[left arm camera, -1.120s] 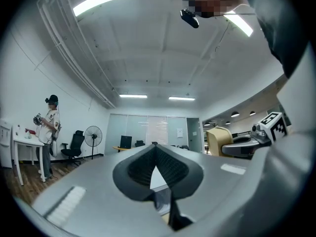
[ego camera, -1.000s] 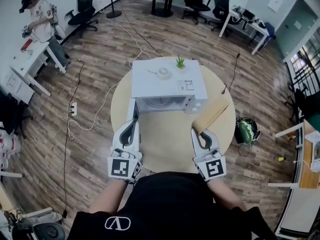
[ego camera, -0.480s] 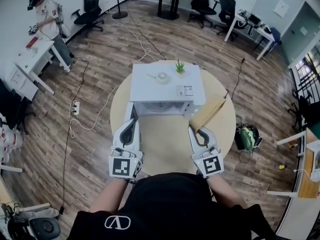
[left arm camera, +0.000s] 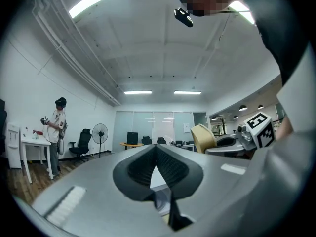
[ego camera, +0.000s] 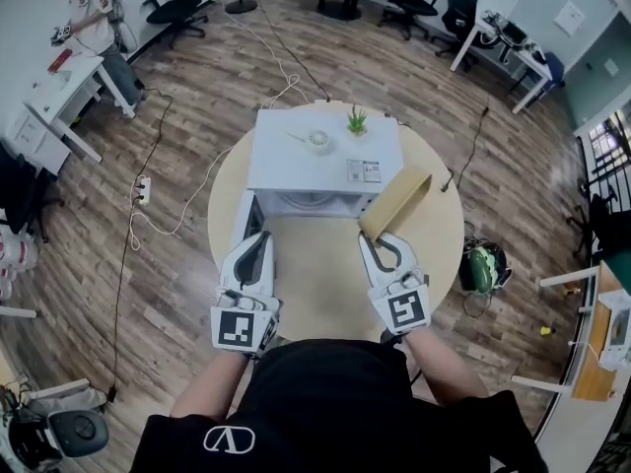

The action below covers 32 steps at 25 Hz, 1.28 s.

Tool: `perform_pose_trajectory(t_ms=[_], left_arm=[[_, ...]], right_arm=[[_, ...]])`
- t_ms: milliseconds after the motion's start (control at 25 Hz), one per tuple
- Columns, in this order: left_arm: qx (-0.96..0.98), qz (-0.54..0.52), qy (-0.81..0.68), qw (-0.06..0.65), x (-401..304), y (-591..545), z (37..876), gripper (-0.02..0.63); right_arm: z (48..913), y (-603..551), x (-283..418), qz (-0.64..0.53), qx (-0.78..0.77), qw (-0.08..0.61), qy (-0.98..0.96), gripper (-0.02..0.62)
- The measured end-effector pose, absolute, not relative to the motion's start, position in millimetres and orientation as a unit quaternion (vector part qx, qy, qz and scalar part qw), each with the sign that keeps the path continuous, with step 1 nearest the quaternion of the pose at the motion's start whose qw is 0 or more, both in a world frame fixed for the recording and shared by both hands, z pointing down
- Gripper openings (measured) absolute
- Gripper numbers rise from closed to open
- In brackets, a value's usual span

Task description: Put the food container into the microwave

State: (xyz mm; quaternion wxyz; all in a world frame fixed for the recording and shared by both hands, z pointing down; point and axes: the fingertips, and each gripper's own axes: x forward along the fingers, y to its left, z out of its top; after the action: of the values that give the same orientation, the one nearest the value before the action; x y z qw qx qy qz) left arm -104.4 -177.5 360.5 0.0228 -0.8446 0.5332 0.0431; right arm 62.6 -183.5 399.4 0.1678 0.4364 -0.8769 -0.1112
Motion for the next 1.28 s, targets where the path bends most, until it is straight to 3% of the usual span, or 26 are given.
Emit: perform_pose_trajectory(t_ms=[400, 880, 1280], left_arm=[[-0.835, 0.005, 0.547, -0.064, -102, -156, 430, 0.000], [-0.811, -0.012, 0.573, -0.114, -118, -134, 481, 0.000], [-0.799, -0.021, 0.583, -0.147, -126, -123, 512, 0.000]], right_arm=[[491, -205, -2, -0.183, 0.245, 0.317, -0.898, 0.012], [622, -174, -43, -0.196, 0.015, 0.431, -0.881, 0.012], [716, -227, -34, -0.154, -0.005, 0.527, -0.836, 0.012]])
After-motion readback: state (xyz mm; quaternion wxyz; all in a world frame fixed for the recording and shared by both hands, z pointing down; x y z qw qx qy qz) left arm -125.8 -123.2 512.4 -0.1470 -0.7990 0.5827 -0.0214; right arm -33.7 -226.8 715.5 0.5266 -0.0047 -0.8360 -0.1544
